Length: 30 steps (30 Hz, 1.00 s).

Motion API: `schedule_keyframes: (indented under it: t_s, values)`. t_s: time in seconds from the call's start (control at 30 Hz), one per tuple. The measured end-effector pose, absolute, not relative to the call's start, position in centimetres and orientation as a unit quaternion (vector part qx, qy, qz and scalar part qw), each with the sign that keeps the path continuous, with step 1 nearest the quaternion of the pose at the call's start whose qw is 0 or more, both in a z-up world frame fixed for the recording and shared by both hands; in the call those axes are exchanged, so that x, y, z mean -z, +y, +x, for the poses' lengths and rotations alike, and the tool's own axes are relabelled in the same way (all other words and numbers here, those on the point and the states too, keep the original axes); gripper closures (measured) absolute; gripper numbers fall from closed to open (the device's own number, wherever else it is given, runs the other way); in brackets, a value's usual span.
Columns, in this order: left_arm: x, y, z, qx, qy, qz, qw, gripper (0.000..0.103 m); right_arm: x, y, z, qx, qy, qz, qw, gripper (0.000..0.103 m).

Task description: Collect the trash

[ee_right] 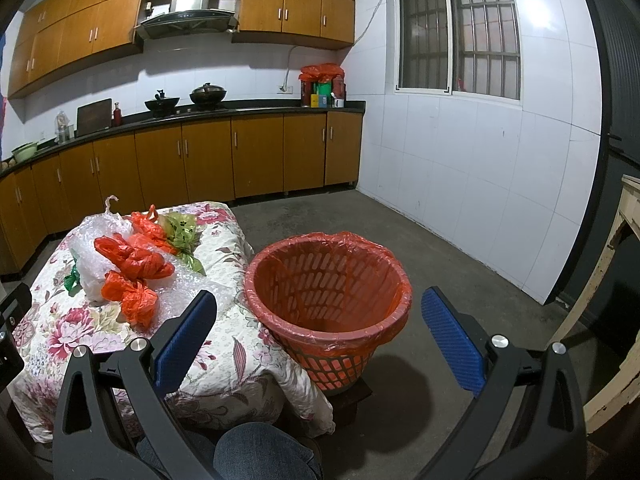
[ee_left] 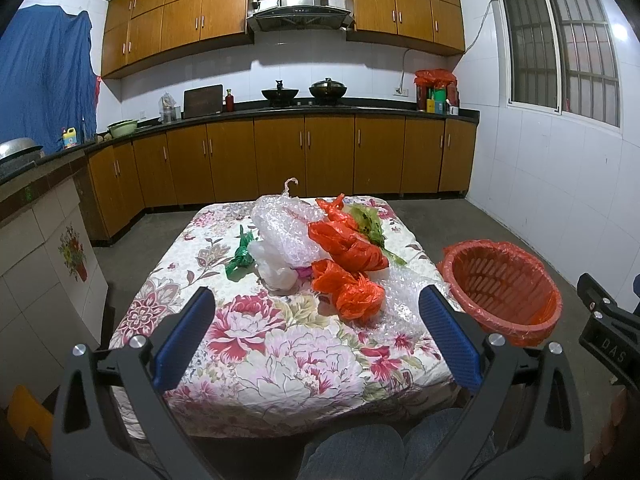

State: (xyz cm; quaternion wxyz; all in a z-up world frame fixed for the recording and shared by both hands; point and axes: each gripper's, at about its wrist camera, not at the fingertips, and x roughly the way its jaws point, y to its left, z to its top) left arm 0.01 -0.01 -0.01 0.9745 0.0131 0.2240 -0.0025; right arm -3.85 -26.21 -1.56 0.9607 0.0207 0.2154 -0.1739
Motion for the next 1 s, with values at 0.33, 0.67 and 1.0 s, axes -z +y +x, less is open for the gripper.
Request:
schedule_keyframes:
  t_s: [0.33,0.67,1.0]
  values:
    - [0.01,-0.01,0.03,0.002,0.225,0.013,0.974,0.004,1.67,-26.25,-3.80,0.174,0.216,0.021,0.961,0.002]
    - [0.02,-0.01,0.03,0.003,0.226,0.013,0.974,0.004,1.76,-26.28,-3.76,0.174,0.216,0.022,0.960,0.002]
    - [0.02,-0.01,0.03,0.002,0.227,0.012,0.974,0.004,1.80,-26.40,-3.79,0.174,0.216,0.022,0.960,0.002]
